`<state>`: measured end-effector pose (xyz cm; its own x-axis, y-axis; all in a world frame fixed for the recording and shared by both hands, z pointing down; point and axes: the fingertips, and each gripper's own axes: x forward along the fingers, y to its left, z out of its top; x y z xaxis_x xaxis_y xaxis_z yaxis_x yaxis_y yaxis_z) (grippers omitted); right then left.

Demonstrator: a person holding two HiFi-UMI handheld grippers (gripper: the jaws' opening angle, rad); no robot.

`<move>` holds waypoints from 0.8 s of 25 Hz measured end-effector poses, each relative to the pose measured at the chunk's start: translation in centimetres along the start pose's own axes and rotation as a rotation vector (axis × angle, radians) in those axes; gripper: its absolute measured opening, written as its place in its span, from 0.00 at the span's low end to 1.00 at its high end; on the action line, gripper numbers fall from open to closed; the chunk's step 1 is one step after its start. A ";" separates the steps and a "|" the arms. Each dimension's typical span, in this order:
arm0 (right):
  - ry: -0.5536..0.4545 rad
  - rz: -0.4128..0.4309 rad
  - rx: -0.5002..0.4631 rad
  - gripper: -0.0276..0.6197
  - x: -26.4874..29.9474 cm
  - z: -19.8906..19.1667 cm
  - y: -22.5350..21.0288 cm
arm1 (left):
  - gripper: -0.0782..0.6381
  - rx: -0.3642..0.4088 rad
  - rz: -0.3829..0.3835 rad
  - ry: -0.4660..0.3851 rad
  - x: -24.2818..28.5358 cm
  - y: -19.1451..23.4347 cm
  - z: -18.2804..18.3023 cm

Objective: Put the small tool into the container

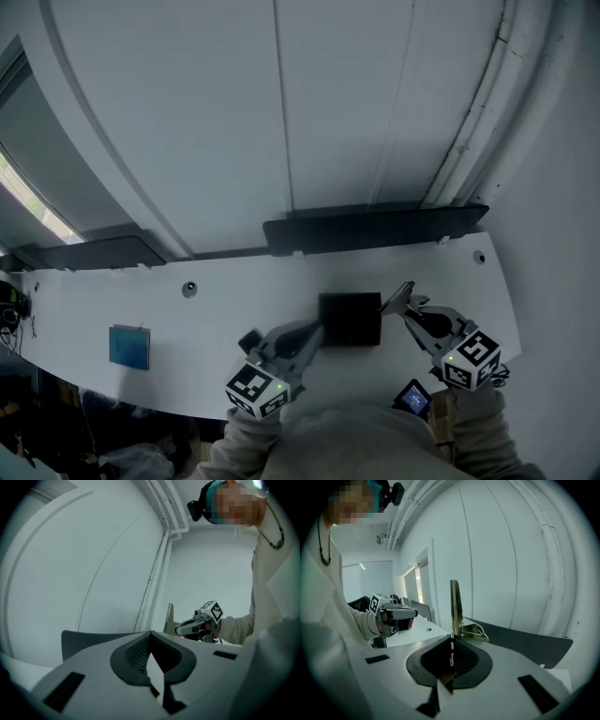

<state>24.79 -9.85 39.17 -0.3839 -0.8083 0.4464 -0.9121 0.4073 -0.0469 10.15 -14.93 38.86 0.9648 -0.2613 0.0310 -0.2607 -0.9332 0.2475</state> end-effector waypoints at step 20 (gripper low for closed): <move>0.094 0.053 -0.067 0.08 1.6 -1.4 1.2 | 0.10 -0.038 0.022 0.003 -1.5 -0.8 -1.4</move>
<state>23.23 -10.06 41.09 -0.4134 -0.7424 0.5272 -0.8779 0.4786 -0.0145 8.98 -13.46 39.94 0.9590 -0.2805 0.0395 -0.2800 -0.9171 0.2838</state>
